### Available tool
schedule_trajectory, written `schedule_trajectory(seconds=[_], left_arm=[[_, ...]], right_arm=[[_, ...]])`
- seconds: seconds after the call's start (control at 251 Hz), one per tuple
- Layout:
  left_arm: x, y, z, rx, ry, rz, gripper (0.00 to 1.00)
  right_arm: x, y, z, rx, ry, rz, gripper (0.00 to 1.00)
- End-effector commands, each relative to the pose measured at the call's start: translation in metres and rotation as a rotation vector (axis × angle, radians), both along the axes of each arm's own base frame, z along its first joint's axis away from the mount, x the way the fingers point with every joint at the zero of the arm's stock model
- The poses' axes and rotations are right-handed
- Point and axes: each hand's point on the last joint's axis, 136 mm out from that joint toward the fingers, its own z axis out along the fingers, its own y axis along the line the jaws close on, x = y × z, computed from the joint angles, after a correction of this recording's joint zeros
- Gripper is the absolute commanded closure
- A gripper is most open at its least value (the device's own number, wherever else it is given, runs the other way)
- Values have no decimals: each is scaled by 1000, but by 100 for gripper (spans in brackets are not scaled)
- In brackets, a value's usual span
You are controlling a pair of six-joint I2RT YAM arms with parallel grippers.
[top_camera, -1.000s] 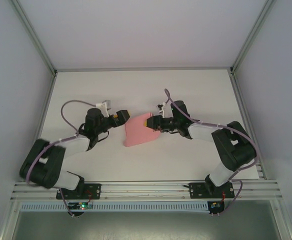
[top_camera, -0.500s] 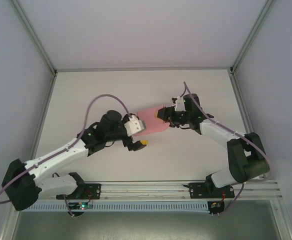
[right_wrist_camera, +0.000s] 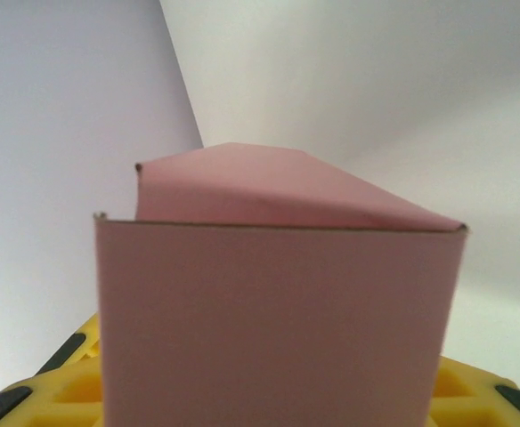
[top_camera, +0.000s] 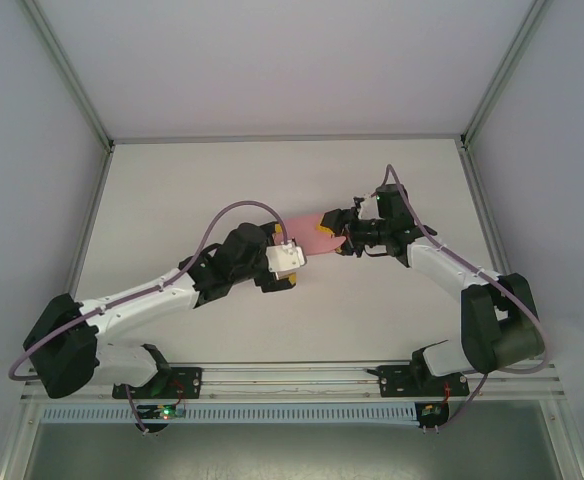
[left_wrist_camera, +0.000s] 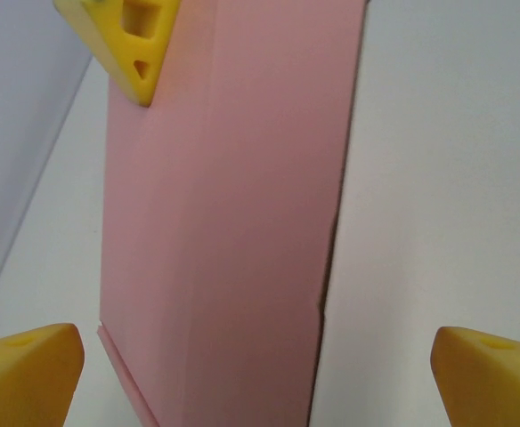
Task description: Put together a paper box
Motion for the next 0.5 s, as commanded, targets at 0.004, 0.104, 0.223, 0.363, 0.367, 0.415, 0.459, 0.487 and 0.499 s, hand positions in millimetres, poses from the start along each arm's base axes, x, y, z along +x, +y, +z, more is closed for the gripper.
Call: schedule_trajectory(seconds=[0.004, 0.104, 0.223, 0.363, 0.367, 0.415, 0.459, 0.487, 0.499], left_arm=[[10, -9, 16, -22, -96, 1, 0], [16, -11, 20, -42, -134, 17, 5], [23, -9, 23, -40, -176, 42, 20], [23, -9, 21, -21, -170, 40, 24], [23, -9, 20, -20, -170, 40, 24], [23, -9, 19, -17, -163, 36, 27], [23, -10, 18, -22, -157, 41, 29], [23, -10, 18, -23, -156, 41, 31], [23, -10, 18, -23, -156, 41, 32]], right_arm=[[-3, 5, 10, 88, 55, 5, 52], [-4, 6, 8, 112, 80, 8, 52], [-6, 8, 9, 129, 102, 16, 51], [-4, 9, 14, 171, 124, 10, 50], [-4, 9, 14, 172, 125, 9, 50], [-4, 10, 15, 185, 128, 8, 50], [-4, 10, 16, 193, 133, 9, 51], [-3, 11, 17, 196, 132, 10, 51], [-3, 11, 17, 198, 131, 11, 51]])
